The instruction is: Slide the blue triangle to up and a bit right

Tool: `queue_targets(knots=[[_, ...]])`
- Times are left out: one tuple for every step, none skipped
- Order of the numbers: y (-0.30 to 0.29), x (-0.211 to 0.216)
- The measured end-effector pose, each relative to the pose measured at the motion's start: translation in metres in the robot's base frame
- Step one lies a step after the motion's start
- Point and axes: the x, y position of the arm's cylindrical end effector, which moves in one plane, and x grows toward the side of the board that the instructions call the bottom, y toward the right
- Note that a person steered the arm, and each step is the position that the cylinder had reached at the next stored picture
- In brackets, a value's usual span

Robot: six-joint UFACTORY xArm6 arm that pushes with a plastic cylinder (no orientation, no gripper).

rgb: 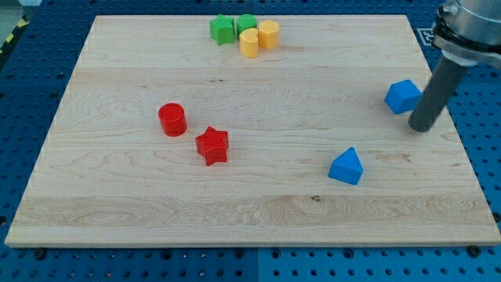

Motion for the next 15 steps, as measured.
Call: queue_targets(knots=[[0.009, 0.059], [-0.018, 0.106], [-0.099, 0.121], [-0.153, 0.104], [-0.153, 0.098], [-0.138, 0.095], [-0.117, 0.080], [-0.102, 0.060], [-0.106, 0.055], [-0.127, 0.050], [-0.136, 0.030], [-0.136, 0.010], [-0.136, -0.016], [-0.138, -0.043], [-0.151, -0.070]])
